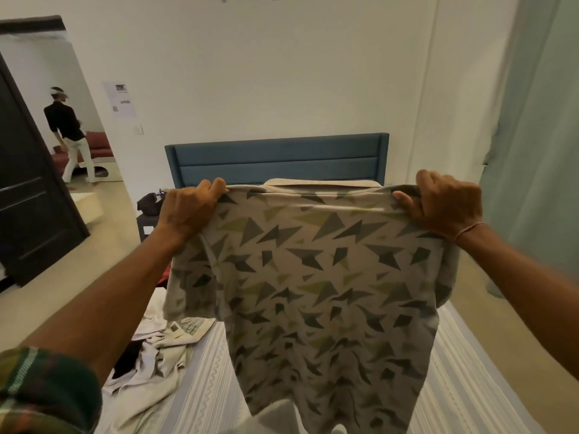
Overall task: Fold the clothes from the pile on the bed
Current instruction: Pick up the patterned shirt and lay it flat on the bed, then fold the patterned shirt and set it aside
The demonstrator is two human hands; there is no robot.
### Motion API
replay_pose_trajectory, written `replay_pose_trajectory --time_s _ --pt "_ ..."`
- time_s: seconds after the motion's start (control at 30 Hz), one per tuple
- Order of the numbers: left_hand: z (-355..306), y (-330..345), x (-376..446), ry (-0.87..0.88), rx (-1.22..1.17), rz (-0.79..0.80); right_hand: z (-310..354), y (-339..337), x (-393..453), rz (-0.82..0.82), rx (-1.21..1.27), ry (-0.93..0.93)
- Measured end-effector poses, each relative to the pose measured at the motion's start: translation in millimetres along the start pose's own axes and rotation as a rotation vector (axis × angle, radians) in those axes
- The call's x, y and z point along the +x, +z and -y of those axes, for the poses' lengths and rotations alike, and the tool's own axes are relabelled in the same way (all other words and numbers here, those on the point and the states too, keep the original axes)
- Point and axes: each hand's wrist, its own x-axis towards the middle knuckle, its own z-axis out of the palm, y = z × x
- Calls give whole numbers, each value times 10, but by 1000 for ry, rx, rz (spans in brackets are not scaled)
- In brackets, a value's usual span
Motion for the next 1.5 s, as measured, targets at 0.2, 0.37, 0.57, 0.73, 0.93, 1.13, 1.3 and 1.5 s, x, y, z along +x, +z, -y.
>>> replay_pose_trajectory --time_s 0.2,0.37,0.57,0.73,0.93,1.13,1.3,1.5 --pt "-10 707 -20 82 13 206 -25 630 -178 314 85 -106" --pt "-132 1792 -188 -54 -66 557 -13 1469 -352 566 -4 -94" --pt "-400 3319 -647 -80 -150 652 5 2828 -816 866 37 25" --pt "-684 4590 -1278 -133 -234 761 180 3943 -1544 965 78 106" --pt "-1168 5552 -1768 -241 -158 901 331 5155 -2421 1017 308 307" --pt "-1551 6477 -2052 -345 -235 1018 410 6161 -2825 1043 752 839" --pt "-1690 7045 -2081 -623 -529 861 320 6747 -2921 1077 839 911" --pt "-1939 7332 -2059 -690 -266 766 484 6934 -3194 770 178 434"
